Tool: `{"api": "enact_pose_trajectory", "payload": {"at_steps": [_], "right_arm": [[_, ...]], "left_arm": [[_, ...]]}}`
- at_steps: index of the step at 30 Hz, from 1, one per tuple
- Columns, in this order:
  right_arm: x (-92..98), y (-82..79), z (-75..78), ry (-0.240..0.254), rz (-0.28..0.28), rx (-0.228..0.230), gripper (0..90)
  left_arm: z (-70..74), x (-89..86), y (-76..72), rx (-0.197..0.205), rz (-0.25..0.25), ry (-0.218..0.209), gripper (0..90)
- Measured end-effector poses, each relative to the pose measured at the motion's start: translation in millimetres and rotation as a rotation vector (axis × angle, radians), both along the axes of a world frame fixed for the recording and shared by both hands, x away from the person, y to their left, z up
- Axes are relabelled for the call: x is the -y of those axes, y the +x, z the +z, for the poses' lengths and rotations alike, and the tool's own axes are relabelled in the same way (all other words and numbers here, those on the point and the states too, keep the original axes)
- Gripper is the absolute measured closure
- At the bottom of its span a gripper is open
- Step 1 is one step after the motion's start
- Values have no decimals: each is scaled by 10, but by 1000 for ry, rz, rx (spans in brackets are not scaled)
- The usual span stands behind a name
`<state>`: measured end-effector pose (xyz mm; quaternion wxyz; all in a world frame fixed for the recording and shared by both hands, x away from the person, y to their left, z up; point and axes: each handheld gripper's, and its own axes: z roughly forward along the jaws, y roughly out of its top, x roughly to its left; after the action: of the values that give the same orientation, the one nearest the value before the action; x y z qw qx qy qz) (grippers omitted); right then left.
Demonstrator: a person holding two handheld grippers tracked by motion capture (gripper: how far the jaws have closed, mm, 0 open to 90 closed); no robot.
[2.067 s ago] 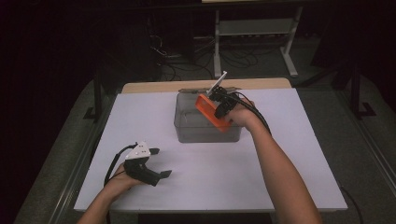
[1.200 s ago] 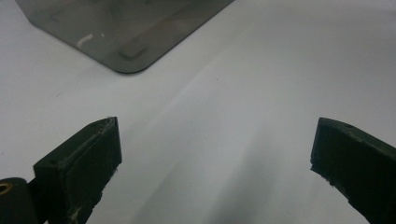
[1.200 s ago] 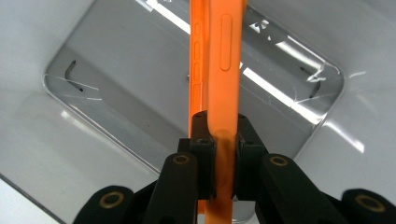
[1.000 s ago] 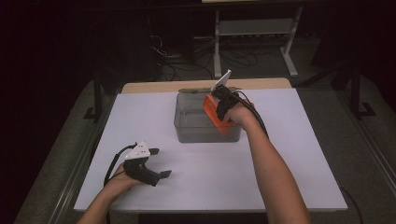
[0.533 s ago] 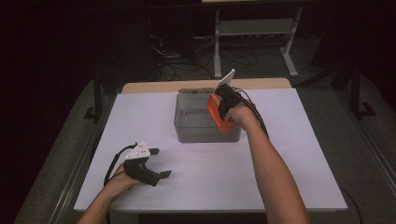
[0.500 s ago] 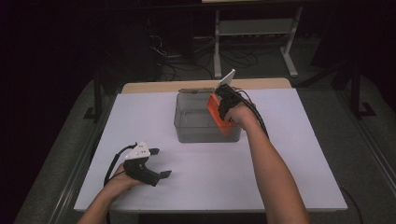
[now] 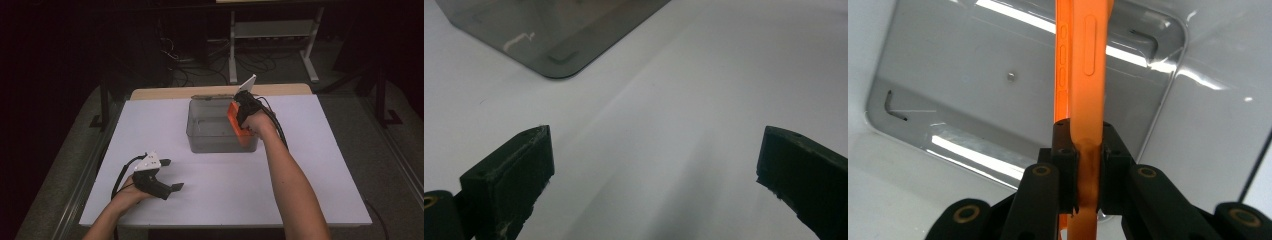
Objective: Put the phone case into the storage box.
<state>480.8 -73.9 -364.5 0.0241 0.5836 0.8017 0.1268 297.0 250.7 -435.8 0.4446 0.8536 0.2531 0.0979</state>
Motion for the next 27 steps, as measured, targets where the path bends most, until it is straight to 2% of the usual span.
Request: {"api": "enact_pose_trajectory", "payload": {"at_steps": [11, 20, 27], "right_arm": [[58, -14, -37, 11, -42, -17, 794], [45, -4, -52, 1, -84, -44, 793], [43, 2, -51, -15, -113, -47, 793]], "left_arm": [[-3, 10, -3, -3, -5, 0, 15], [-1, 8, -5, -3, -7, 1, 15], [-3, 9, -3, -3, -9, 2, 15]]}}
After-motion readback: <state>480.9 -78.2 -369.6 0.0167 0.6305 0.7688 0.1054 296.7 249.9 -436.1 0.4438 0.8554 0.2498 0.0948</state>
